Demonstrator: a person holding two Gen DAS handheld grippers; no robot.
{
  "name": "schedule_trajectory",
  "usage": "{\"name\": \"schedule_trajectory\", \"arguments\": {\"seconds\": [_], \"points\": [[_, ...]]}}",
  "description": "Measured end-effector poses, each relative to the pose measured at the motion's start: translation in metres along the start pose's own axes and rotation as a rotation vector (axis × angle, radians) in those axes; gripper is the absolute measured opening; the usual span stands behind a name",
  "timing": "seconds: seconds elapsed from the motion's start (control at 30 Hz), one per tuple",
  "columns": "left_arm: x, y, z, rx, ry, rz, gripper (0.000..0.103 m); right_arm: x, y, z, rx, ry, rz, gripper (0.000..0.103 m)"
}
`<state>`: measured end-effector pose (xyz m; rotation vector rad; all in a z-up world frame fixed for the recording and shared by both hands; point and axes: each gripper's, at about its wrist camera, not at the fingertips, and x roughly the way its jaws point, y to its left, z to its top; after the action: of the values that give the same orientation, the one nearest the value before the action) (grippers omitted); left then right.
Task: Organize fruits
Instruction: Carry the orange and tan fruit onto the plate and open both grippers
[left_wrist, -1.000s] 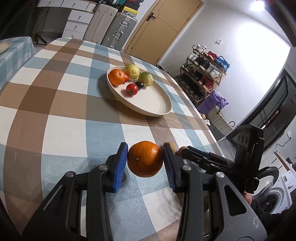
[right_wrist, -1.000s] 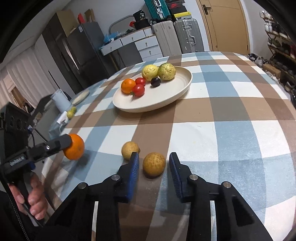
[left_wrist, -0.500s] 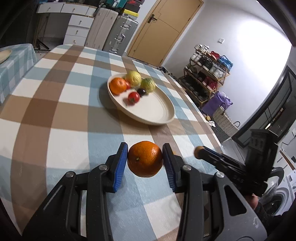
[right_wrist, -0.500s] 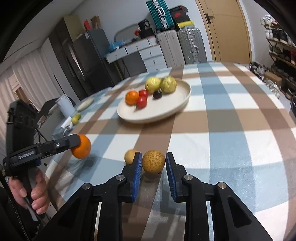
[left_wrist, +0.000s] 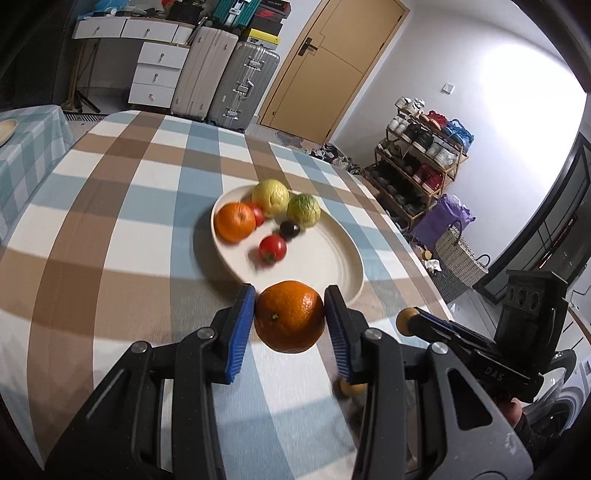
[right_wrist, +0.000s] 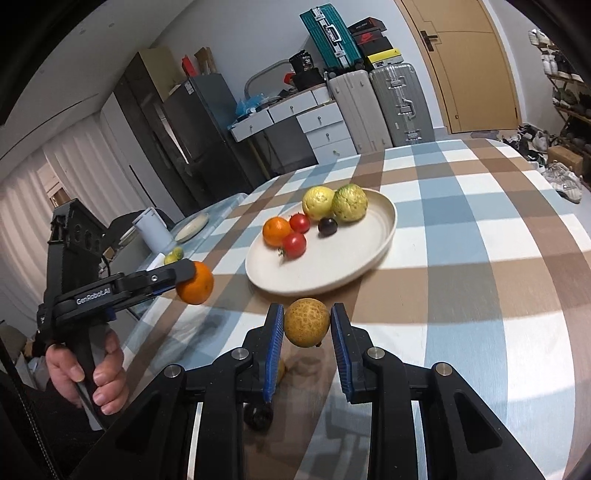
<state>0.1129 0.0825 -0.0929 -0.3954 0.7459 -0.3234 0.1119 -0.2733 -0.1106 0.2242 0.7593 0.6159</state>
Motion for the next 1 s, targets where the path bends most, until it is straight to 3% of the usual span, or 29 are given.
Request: {"name": "schedule_trajectory", "arguments": {"seconds": [0.57,1.0], "points": [[0.094,-0.008,0.033,0.0,0.046,-0.048,0.036,0.07,-0.022,0.075,-0.016,0.041,0.019,0.027],[0.102,0.014,0.029,-0.012,0.054,-0.006,0.036,0.135,-0.013,0.108,-0.048,0.153,0.076,0.027]]}}
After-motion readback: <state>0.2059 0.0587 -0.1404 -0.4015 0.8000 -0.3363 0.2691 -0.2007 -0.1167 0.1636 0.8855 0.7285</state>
